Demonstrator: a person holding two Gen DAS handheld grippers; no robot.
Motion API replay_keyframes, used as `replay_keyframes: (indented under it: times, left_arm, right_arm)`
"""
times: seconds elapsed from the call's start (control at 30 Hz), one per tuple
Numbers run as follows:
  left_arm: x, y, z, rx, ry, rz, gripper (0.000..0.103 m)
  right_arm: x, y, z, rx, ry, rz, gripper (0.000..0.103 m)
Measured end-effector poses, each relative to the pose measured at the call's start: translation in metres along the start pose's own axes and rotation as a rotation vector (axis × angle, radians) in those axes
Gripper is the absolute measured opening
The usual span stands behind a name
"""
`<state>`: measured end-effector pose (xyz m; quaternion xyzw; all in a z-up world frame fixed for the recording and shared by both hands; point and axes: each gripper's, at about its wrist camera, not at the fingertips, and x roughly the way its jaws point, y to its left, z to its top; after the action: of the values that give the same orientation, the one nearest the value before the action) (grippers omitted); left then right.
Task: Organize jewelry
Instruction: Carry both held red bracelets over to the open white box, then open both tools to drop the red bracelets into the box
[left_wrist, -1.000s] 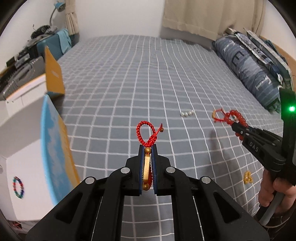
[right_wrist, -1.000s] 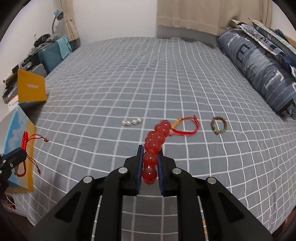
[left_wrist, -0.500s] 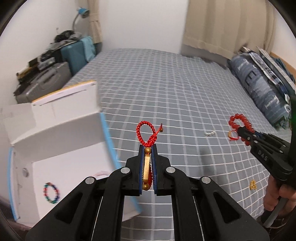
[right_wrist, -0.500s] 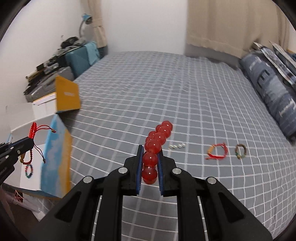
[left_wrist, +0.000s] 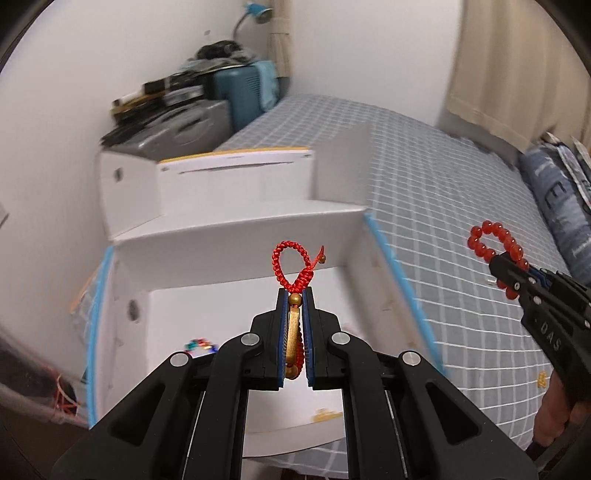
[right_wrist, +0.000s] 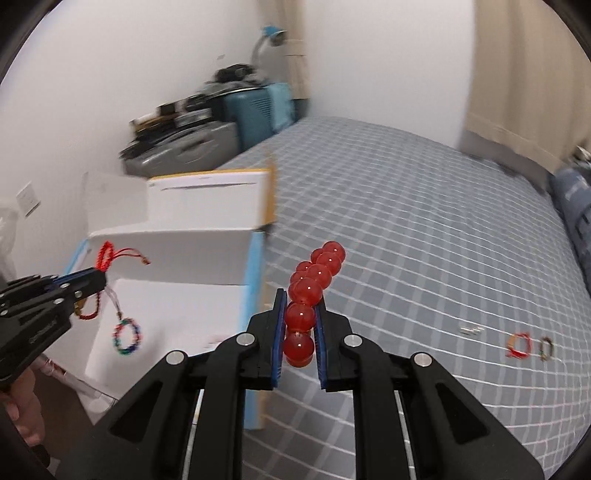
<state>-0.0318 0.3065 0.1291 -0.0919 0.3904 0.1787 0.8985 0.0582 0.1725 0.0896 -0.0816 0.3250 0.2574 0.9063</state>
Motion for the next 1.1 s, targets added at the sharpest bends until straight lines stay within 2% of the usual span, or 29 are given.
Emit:
replay_keyframes:
  times: [0.23,0.4,0.67,0.87,0.97,1.07,1.1]
  left_arm:
    - [0.006,0.045,-0.015,-0.059,0.036,0.055,0.007]
    - [0.017,0.062,-0.025,-0.078,0.073,0.073,0.007]
    - [0.041,0.069,-0.037,-0.098,0.144,0.074,0.007]
    - [0.052,0.072,-0.043,-0.095,0.165,0.077,0.007]
    - [0.055,0.072,-0.046,-0.084,0.171,0.104,0.009]
    - [0.057,0.074,-0.048,-0.087,0.18,0.115,0.01]
    - [0.057,0.074,-0.048,-0.087,0.18,0.12,0.01]
  right_arm:
    - [0.02,0.071,-0.008,-0.079,0.014,0.102,0.013]
    - [0.044,0.093,-0.02,-0.096,0.075,0.124,0.013]
    - [0.076,0.101,-0.035,-0.094,0.175,0.126,0.013]
    - [0.089,0.102,-0.041,-0.099,0.221,0.117,0.013]
    - [0.094,0.105,-0.043,-0.113,0.235,0.11,0.013]
    - [0.097,0.106,-0.046,-0.121,0.244,0.098,0.016]
    - [0.097,0.106,-0.046,-0.122,0.24,0.09,0.02]
